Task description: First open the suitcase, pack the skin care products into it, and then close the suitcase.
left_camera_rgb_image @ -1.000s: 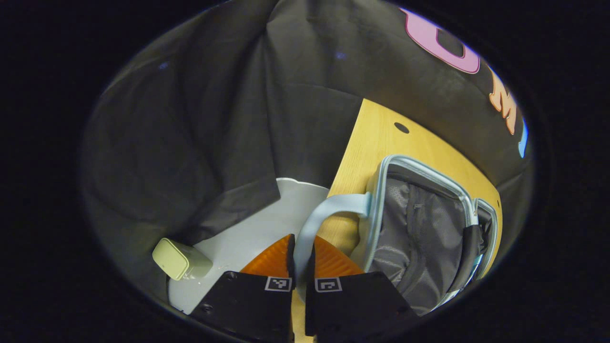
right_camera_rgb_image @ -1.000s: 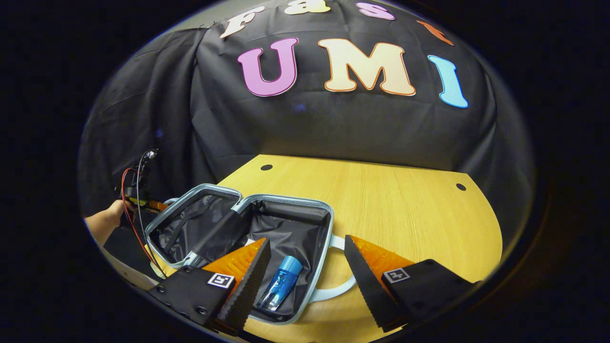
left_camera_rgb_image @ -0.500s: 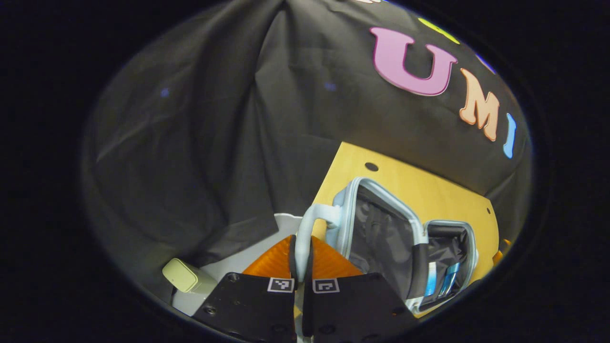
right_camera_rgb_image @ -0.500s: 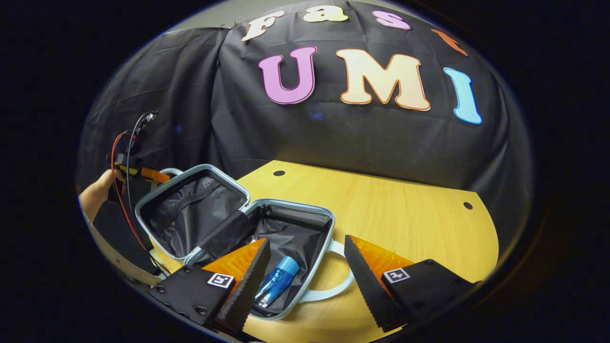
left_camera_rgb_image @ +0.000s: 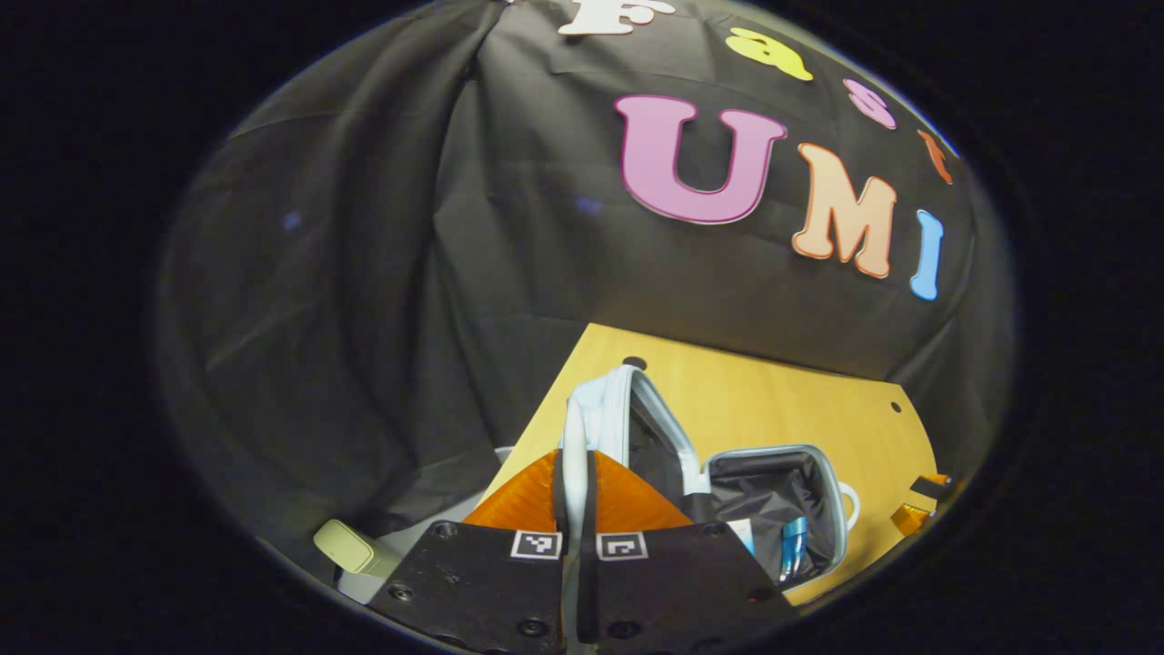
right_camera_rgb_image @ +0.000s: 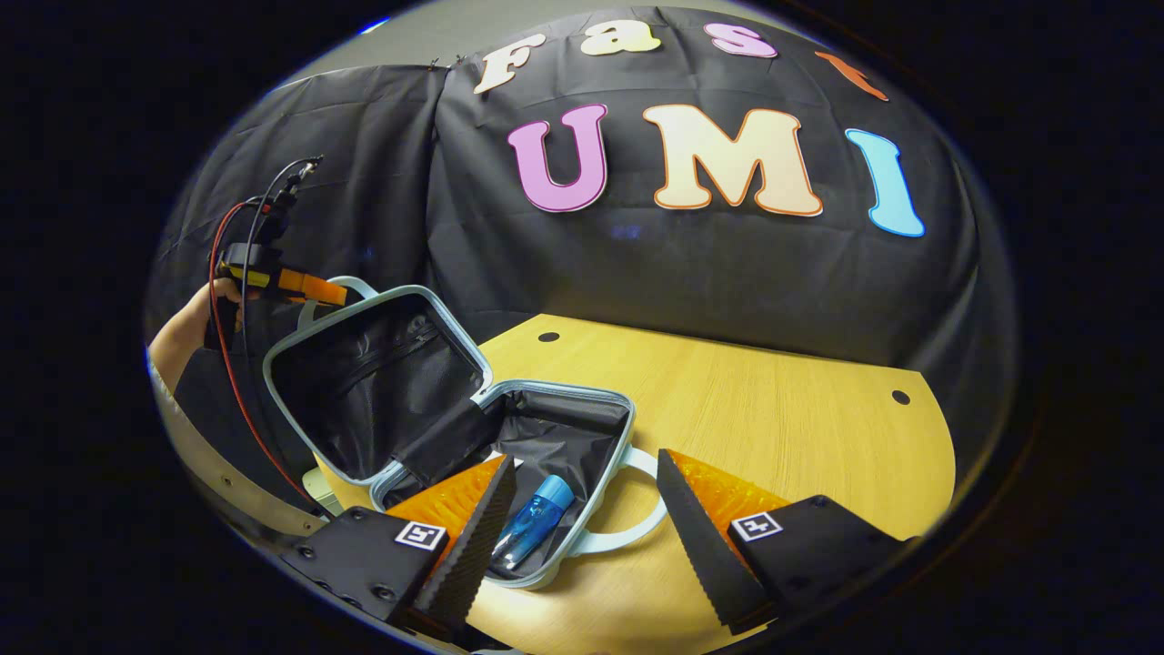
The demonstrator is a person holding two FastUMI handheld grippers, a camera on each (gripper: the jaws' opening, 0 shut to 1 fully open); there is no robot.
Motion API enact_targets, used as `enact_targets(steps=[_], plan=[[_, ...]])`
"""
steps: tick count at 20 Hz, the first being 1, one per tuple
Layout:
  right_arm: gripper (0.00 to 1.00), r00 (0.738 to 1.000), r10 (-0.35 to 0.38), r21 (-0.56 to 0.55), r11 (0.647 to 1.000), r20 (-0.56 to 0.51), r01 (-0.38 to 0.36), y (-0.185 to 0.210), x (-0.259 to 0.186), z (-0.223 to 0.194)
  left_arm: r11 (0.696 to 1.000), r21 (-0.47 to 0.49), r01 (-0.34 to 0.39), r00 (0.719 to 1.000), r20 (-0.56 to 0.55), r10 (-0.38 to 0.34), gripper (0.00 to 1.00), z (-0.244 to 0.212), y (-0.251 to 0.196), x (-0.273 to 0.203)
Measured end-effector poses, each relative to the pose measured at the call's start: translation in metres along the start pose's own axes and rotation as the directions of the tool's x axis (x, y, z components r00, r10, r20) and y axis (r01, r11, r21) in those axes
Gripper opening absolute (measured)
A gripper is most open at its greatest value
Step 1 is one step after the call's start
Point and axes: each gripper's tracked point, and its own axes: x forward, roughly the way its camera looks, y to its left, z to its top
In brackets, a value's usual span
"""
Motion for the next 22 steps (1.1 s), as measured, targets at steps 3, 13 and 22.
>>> enact_targets(steps=[3, 13, 22], plan=[[0.98, 1.000, -0.003, 0.017, 1.000, 0.013, 0.003, -0.012, -0.011, 0.002, 0.997, 0.008, 0.072, 0.997, 0.029, -0.072, 0.00, 0.014, -0.043, -0.012], [0.98, 0.997, -0.068, 0.039, 0.997, 0.033, 0.067, -0.062, -0.051, -0.003, 0.938, 0.006, 0.346, 0.936, 0.074, -0.345, 0.00, 0.027, -0.191, -0.027], [0.98, 0.986, -0.159, 0.078, 0.985, 0.041, 0.155, -0.121, -0.094, -0.017, 0.867, 0.017, 0.498, 0.867, -0.015, -0.498, 0.00, -0.014, -0.313, -0.016]])
